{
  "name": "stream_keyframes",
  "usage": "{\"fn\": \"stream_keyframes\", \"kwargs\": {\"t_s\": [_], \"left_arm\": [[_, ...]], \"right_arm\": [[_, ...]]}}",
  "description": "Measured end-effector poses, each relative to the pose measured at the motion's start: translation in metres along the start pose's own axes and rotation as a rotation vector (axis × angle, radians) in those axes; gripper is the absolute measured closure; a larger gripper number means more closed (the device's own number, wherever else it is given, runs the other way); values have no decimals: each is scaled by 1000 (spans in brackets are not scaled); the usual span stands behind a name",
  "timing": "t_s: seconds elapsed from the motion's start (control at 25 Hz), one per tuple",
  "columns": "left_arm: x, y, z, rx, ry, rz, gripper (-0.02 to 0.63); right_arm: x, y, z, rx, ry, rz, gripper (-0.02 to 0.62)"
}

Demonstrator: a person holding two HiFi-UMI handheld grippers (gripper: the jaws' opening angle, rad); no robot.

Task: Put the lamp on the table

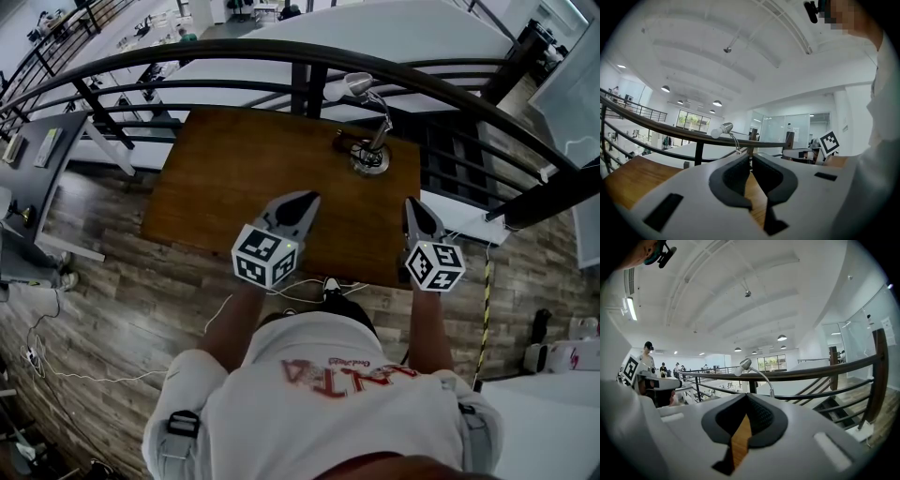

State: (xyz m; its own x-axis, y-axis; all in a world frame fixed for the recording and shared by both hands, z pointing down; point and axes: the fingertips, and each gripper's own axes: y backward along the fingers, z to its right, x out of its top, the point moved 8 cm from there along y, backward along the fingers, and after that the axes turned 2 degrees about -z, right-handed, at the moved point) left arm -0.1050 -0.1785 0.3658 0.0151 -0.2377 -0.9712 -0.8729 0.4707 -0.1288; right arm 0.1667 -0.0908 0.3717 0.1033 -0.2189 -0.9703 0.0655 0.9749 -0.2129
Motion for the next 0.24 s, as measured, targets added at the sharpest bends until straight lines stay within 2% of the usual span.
{"fn": "stream_keyframes", "kwargs": {"t_s": [0.24], "left_arm": [[-2, 6, -3, -8, 10, 1, 581]], "right_arm": [[0, -3, -9, 7, 24, -7, 592]]}}
